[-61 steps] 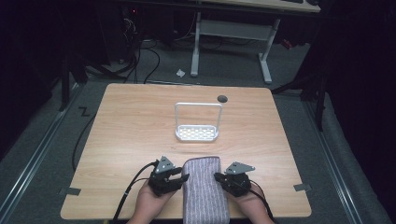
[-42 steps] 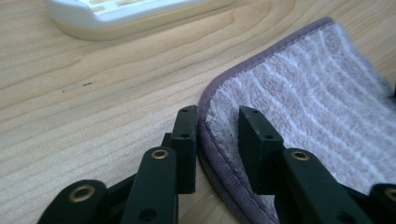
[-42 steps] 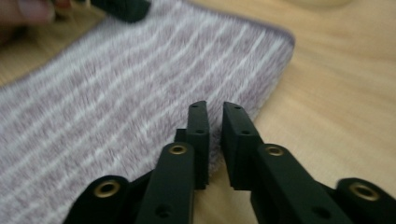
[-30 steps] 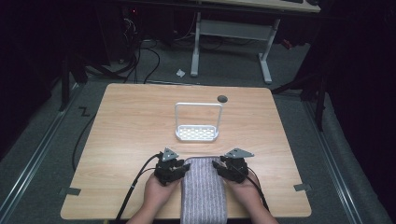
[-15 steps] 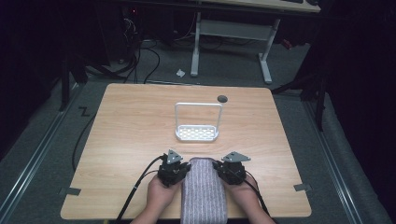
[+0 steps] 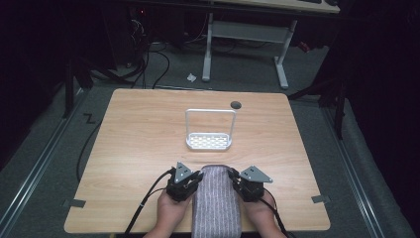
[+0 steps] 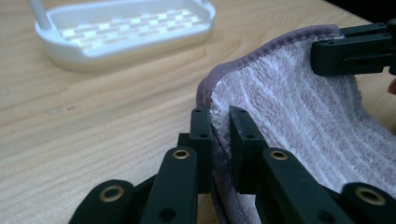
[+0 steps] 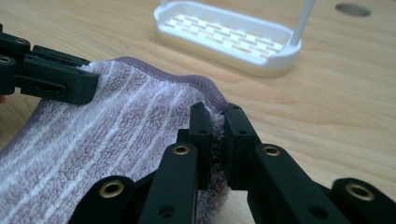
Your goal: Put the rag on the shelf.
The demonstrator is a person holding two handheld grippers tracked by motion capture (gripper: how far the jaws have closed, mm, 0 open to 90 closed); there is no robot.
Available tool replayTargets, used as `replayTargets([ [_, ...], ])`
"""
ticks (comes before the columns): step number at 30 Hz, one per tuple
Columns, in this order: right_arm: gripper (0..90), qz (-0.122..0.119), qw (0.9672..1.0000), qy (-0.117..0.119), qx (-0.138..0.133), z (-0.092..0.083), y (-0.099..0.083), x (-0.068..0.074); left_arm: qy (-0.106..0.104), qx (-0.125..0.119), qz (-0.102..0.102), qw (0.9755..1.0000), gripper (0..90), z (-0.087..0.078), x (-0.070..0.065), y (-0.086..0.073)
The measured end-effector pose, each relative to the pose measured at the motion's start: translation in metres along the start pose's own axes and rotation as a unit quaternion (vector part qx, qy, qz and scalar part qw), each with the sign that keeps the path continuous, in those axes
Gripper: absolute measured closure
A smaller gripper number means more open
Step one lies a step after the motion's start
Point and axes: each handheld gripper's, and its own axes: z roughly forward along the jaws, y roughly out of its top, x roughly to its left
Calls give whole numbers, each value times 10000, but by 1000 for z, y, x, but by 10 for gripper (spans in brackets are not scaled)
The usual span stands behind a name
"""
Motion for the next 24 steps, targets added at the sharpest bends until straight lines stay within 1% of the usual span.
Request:
replayTargets([
  [1, 838, 0, 10000, 0, 0, 0, 0, 0, 0, -132, 22, 9999, 810, -3, -2, 0],
  [2, 839, -20, 9997, -9, -240, -7, 3, 1, 130, -381, 151, 9991, 810, -10, -7, 2],
  [3, 839, -20, 9997, -9, -240, -7, 3, 1, 130, -381, 151, 9991, 810, -10, -7, 2],
  [4, 839, -44, 9991, -22, -417, -14, 7, 3, 163, -470, 189, 9986, 810, -13, -9, 3],
  [5, 839, -74, 9985, -18, -548, -17, 8, 3, 130, -576, 218, 9980, 811, -16, -12, 4],
  [6, 839, -74, 9985, -18, -548, -17, 8, 3, 138, -717, 238, 9970, 811, -20, -16, 6],
  [7, 838, -135, 9971, -35, -748, -24, 11, 5, 148, -814, 256, 9962, 811, -23, -18, 7],
  [8, 838, -135, 9971, -35, -748, -24, 11, 5, 141, -920, 286, 9953, 811, -27, -21, 8],
  [9, 838, -162, 9960, -58, -877, -28, 13, 6, 146, -995, 324, 9944, 811, -31, -23, 9],
  [10, 838, -219, 9946, -46, -1011, -33, 15, 8, 113, -1145, 380, 9926, 810, -37, -27, 12],
  [11, 838, -219, 9946, -46, -1011, -33, 15, 8, 113, -1145, 380, 9926, 810, -37, -27, 12],
  [12, 837, -210, 9935, 0, -1122, -38, 18, 9, 100, -1192, 373, 9921, 809, -39, -28, 13],
  [13, 837, -199, 9931, 11, -1156, -40, 19, 9, 102, -1230, 385, 9916, 809, -41, -29, 14],
  [15, 837, -203, 9926, 21, -1201, -43, 20, 9, 116, -1380, 430, 9894, 809, -48, -32, 16],
  [16, 837, -213, 9915, 29, -1282, -46, 22, 10, 119, -1443, 449, 9884, 809, -50, -33, 17],
  [17, 837, -213, 9902, 44, -1377, -50, 25, 10, 127, -1547, 484, 9867, 809, -55, -35, 19],
  [18, 837, -213, 9902, 44, -1377, -50, 25, 10, 127, -1547, 484, 9867, 809, -55, -35, 19],
  [19, 837, -228, 9892, 43, -1444, -53, 27, 11, 121, -1601, 495, 9858, 809, -58, -36, 21],
  [20, 837, -279, 9874, 31, -1557, -57, 30, 12, 114, -1640, 501, 9851, 809, -60, -37, 22],
  [21, 837, -279, 9874, 31, -1557, -57, 30, 12, 100, -1680, 487, 9845, 809, -62, -37, 23],
  [22, 837, -327, 9865, 19, -1606, -60, 32, 13, 85, -1741, 510, 9834, 809, -66, -39, 26],
  [24, 837, -329, 9858, 0, -1645, -62, 33, 14, 77, -1755, 498, 9832, 809, -67, -39, 28],
])
